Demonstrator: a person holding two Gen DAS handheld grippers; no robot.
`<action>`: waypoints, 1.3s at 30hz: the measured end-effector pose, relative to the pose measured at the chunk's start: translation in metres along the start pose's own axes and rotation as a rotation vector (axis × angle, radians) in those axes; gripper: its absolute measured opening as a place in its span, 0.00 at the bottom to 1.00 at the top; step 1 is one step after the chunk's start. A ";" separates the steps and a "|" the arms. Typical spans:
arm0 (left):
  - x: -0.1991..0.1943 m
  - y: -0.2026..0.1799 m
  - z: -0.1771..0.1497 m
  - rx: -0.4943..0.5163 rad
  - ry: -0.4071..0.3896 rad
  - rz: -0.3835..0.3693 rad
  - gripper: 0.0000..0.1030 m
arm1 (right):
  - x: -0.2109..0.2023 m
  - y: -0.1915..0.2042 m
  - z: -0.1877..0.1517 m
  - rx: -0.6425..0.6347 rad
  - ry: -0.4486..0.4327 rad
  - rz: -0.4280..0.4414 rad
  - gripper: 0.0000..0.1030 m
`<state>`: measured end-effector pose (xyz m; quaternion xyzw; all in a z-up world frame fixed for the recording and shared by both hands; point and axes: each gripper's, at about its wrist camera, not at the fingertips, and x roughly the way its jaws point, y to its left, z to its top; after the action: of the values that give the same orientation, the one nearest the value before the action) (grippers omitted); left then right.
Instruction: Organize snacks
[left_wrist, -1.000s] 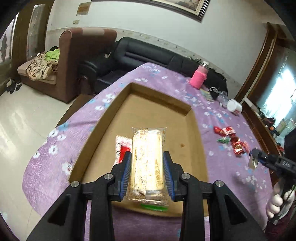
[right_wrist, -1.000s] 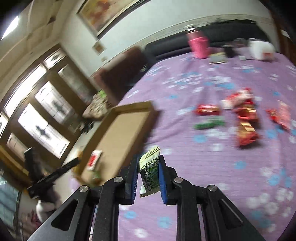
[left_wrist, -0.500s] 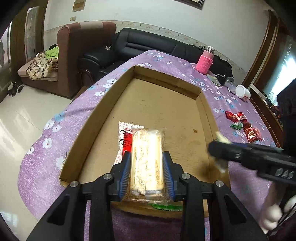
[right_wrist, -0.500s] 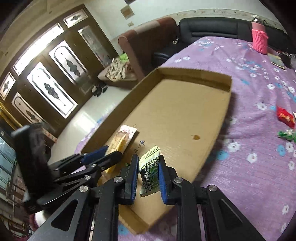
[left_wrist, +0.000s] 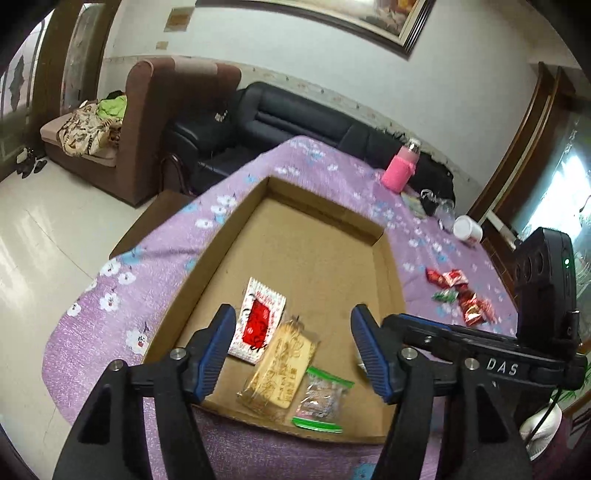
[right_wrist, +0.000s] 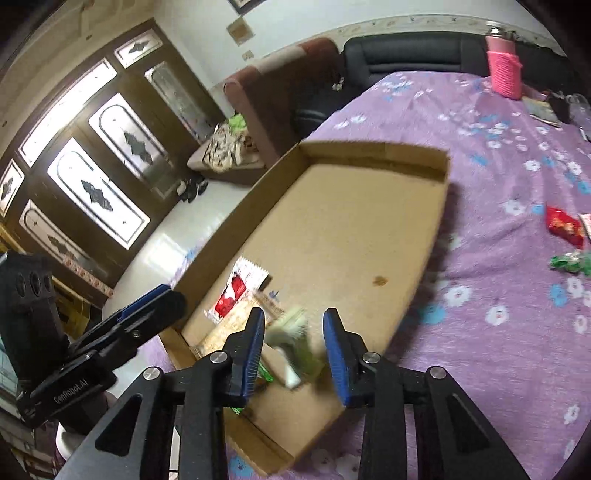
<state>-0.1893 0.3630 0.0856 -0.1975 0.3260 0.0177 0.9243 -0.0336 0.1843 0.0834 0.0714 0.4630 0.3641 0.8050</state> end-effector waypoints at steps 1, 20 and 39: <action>-0.003 -0.002 0.001 -0.002 -0.004 -0.009 0.64 | -0.006 -0.004 0.000 0.011 -0.013 -0.002 0.37; 0.008 -0.091 -0.010 0.120 0.111 -0.178 0.77 | -0.168 -0.211 -0.036 0.367 -0.246 -0.344 0.38; 0.081 -0.222 0.001 0.471 0.208 -0.175 0.77 | -0.103 -0.243 -0.015 0.305 -0.186 -0.426 0.38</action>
<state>-0.0889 0.1511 0.1155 -0.0052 0.3961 -0.1589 0.9044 0.0491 -0.0621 0.0366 0.1258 0.4412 0.1048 0.8824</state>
